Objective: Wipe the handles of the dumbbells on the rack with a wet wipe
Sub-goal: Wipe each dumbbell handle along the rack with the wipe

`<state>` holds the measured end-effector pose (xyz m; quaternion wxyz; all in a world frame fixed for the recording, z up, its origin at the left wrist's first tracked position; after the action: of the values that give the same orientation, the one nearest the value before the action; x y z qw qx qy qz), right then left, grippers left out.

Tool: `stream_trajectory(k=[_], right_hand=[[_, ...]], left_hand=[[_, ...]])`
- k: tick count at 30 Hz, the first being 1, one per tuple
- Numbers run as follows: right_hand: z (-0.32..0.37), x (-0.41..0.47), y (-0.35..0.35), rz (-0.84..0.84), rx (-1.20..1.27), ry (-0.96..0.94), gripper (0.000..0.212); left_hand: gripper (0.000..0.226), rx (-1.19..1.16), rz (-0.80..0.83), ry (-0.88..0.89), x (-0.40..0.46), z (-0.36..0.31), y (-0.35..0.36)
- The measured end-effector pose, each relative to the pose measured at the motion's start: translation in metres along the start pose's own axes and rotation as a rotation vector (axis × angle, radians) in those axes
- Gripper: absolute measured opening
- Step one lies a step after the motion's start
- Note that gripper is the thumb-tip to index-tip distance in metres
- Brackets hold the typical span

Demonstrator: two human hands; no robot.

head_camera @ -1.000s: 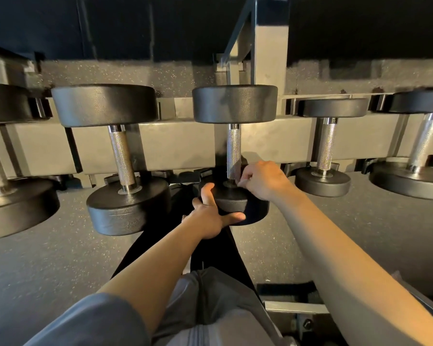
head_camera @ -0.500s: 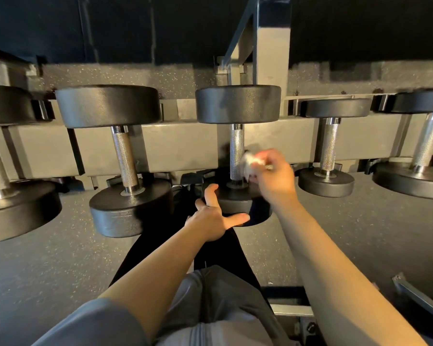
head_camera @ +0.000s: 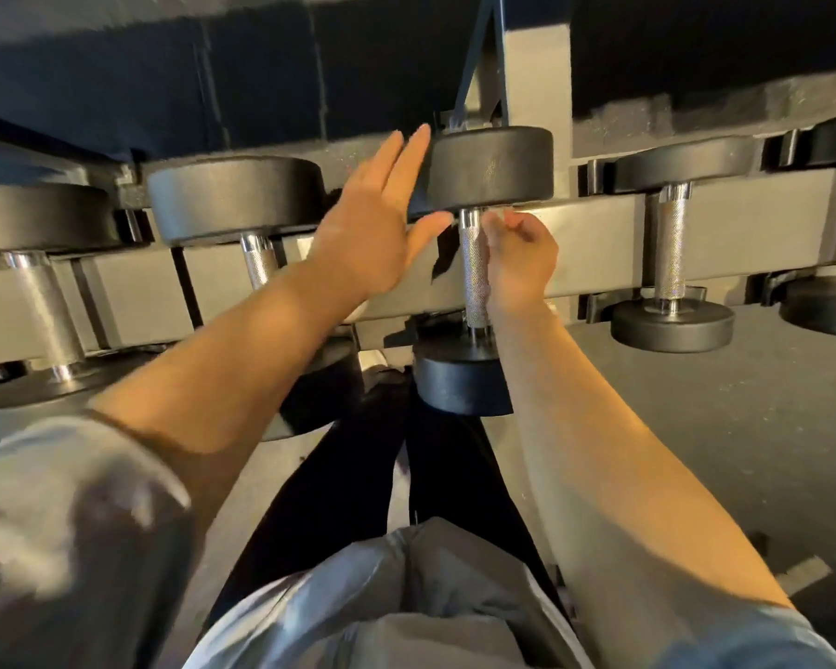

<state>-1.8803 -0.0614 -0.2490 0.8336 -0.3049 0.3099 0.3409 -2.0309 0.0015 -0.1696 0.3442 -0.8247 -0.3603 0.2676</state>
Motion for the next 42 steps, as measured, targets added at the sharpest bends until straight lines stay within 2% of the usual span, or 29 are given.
stream_trajectory(k=[2,4,6,9,14,16,20,22,27,29,32,36,40,42], right_hand=[[-0.001,-0.012,0.0,0.036,-0.005,-0.105,0.018],[0.001,-0.021,-0.001,0.029,-0.049,-0.262,0.008],[0.005,-0.027,0.005,-0.007,-0.187,-0.408,0.011],[0.007,-0.03,0.015,-0.093,-0.231,-0.475,0.007],[0.012,-0.014,0.02,-0.2,-0.245,-0.276,0.011],[0.008,-0.013,0.016,-0.186,-0.156,-0.176,0.01],[-0.005,-0.005,0.008,0.025,0.204,0.029,0.028],[-0.005,0.001,0.005,0.174,0.288,0.104,0.027],[0.002,0.013,0.007,0.462,0.151,0.263,0.011],[0.004,0.014,0.011,0.558,0.167,0.335,0.008],[0.005,0.012,0.014,0.579,0.225,0.358,0.014],[-0.009,-0.001,0.013,0.288,0.103,0.129,0.012],[-0.007,-0.024,0.009,0.097,-0.143,-0.354,0.013],[0.001,-0.03,0.012,-0.02,-0.256,-0.523,0.014]], left_hand=[[0.083,0.005,0.049,-0.02,0.012,0.008,0.01],[0.077,0.03,0.028,-0.048,0.017,0.013,0.013],[0.075,0.041,0.016,-0.046,0.018,0.009,0.011],[0.074,0.079,0.006,-0.063,0.018,0.003,0.01],[0.073,0.124,-0.002,-0.103,0.015,-0.003,0.009],[0.073,0.117,0.016,-0.115,0.016,-0.004,0.008],[0.073,0.069,0.027,-0.096,0.017,-0.001,0.008],[0.073,0.028,0.044,-0.077,0.017,0.0,0.007],[0.072,0.035,0.098,-0.062,0.021,0.004,0.005],[0.073,0.04,0.126,-0.064,0.022,0.007,0.005],[0.073,0.065,0.162,-0.05,0.025,0.008,0.005],[0.074,0.075,0.173,-0.06,0.025,0.013,0.007],[0.075,0.081,0.171,-0.06,0.027,0.014,0.008],[0.075,0.085,0.178,-0.066,0.029,0.015,0.007]])
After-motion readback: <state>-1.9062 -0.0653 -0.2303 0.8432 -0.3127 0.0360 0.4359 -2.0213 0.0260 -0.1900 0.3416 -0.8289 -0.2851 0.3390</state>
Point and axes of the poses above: each hand's wrist, its own x-axis towards the middle knuckle, its own y-axis out of the palm, z = x × y, the point moved 6 cm from there along x, towards the middle knuckle, and after that the axes turned 11 degrees about y, right-handed, at the moved point
